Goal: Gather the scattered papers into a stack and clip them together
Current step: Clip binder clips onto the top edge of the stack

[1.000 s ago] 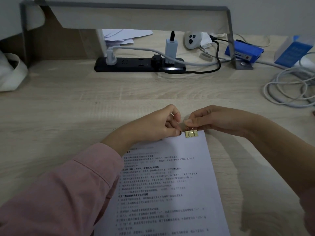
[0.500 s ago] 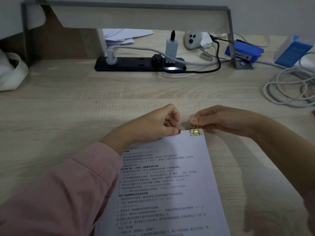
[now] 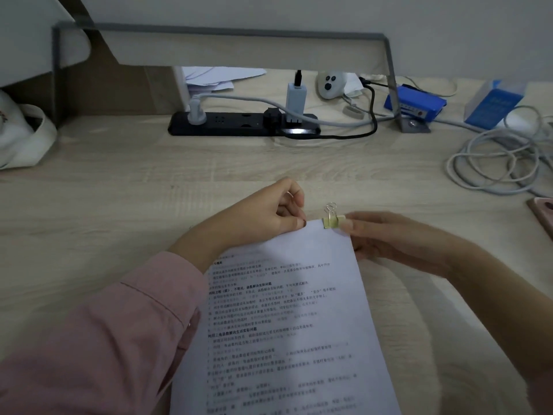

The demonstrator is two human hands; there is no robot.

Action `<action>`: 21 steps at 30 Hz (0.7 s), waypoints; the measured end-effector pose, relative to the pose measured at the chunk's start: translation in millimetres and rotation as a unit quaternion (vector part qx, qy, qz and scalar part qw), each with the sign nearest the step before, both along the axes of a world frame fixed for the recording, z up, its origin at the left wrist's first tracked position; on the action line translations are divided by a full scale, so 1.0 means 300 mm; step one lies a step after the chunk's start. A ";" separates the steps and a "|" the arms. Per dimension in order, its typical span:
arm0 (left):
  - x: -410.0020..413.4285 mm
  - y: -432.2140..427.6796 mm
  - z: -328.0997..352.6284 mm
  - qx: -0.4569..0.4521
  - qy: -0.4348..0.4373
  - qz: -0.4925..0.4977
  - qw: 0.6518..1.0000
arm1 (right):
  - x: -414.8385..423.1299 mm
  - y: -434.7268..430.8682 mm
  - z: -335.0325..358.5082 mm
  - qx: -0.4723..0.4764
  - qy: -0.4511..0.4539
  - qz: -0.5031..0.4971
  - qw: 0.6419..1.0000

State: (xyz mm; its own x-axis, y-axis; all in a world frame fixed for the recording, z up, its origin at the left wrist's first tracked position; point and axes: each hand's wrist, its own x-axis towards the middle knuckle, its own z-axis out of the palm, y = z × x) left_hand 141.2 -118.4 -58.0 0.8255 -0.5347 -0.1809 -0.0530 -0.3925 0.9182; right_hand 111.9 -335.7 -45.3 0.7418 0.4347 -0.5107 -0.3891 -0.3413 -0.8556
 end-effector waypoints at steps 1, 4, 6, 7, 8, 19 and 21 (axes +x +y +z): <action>-0.001 0.008 0.011 0.001 -0.010 0.017 1.000 | -0.045 0.002 -0.002 0.005 0.003 -0.013 1.000; -0.010 0.044 0.042 0.003 -0.066 0.088 0.994 | -0.184 0.022 -0.018 0.037 0.039 -0.033 0.998; -0.025 0.071 0.056 0.000 -0.112 0.142 0.983 | -0.249 0.048 -0.037 0.064 0.046 -0.070 0.994; -0.036 0.084 0.061 0.003 -0.135 0.167 0.977 | -0.267 0.067 -0.049 0.072 0.037 -0.102 0.991; -0.051 0.096 0.067 0.009 -0.158 0.188 0.969 | -0.278 0.087 -0.061 0.074 0.022 -0.136 0.988; -0.303 0.382 -0.057 0.166 -0.191 0.253 0.934 | -0.197 0.483 -0.097 0.103 -0.073 -0.248 0.960; -0.352 0.446 -0.110 0.234 -0.197 0.262 0.915 | -0.182 0.556 -0.102 0.097 -0.104 -0.249 0.958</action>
State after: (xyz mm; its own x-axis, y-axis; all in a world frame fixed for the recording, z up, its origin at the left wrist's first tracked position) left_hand 35.6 15.4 -91.1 0.9968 0.0127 0.0786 -0.0365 -0.8042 0.5932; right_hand 57.3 -169.0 -76.0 0.9590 0.0720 -0.2741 -0.2759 0.0162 -0.9610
